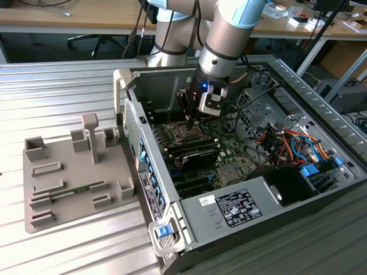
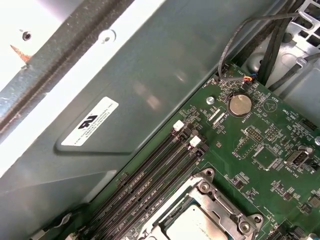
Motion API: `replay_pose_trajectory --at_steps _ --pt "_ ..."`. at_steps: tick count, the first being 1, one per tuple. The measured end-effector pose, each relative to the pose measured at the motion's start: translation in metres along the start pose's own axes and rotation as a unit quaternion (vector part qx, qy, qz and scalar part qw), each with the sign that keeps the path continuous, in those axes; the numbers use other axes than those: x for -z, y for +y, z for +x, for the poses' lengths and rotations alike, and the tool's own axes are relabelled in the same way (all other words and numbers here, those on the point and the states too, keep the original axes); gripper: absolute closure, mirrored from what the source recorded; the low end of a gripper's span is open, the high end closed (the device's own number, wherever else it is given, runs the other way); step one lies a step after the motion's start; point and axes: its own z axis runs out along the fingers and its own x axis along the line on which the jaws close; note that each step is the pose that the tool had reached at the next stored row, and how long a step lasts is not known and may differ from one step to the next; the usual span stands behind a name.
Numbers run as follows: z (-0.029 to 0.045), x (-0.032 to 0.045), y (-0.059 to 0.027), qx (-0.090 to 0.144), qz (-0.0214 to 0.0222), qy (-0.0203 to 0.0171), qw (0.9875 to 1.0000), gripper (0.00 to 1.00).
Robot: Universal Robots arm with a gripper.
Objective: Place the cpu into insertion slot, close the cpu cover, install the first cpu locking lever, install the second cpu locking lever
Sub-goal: 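Install the first cpu locking lever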
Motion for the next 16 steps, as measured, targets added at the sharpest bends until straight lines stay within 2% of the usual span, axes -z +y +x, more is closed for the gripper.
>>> replay_pose_trajectory --at_steps 16 --pt "0.0 0.0 0.0 0.011 0.0005 -0.0008 0.9999 0.9"
